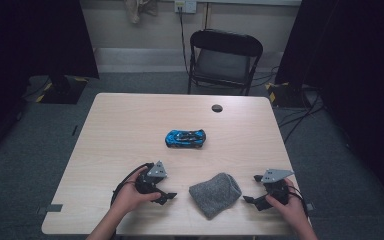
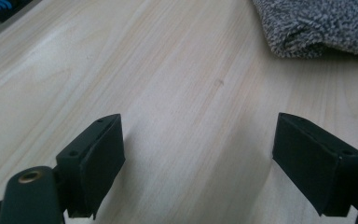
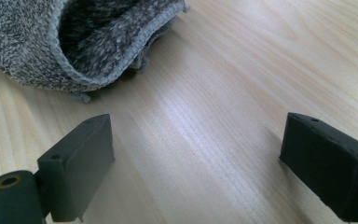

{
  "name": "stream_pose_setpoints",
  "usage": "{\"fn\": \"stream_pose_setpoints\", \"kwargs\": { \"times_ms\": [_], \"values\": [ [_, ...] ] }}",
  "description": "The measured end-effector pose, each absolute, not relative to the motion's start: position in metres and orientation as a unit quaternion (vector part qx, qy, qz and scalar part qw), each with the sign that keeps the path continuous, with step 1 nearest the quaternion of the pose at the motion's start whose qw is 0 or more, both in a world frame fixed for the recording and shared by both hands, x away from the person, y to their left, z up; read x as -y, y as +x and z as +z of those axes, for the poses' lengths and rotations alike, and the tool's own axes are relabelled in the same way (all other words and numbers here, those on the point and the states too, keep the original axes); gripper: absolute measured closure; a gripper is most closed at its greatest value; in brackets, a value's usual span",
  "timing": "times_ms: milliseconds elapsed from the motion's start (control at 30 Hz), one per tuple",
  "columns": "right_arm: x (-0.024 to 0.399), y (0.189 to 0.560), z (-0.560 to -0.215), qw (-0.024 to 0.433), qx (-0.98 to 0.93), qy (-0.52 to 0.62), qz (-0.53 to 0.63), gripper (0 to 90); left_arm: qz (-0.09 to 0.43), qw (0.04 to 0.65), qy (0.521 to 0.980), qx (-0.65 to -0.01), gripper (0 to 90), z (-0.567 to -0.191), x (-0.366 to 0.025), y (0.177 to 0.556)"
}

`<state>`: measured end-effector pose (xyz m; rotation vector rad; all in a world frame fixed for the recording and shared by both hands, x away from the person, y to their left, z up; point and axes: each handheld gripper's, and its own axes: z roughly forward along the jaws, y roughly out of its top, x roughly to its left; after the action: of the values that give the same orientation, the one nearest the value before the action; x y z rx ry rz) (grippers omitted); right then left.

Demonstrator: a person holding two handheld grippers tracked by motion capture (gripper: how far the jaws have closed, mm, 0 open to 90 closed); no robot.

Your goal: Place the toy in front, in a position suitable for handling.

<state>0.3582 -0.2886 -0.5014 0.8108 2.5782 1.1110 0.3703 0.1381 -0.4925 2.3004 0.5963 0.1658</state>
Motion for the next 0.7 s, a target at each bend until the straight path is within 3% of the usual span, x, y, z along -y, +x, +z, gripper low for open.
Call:
{"fn": "stream_pose_setpoints", "kwargs": {
  "times_ms": [133, 167, 500, 700],
  "values": [
    [0.289, 0.360, -0.500, 0.106, -0.880, 0.274, 0.372, 10.0, 0.066, 0.371, 0.897, -0.230, 16.1, -0.494, -0.140, 0.368],
    [0.292, 0.363, -0.496, 0.102, -0.879, 0.276, 0.374, 17.4, 0.068, 0.369, 0.899, -0.224, 16.2, -0.494, -0.141, 0.367],
    [0.292, 0.388, -0.468, 0.106, -0.870, 0.279, 0.392, 14.8, 0.078, 0.379, 0.897, -0.216, 15.1, -0.497, -0.137, 0.366],
    [0.266, 0.416, -0.463, 0.101, -0.882, 0.263, 0.378, 14.9, 0.080, 0.393, 0.893, -0.204, 13.1, -0.501, -0.140, 0.367]
  ]
}}
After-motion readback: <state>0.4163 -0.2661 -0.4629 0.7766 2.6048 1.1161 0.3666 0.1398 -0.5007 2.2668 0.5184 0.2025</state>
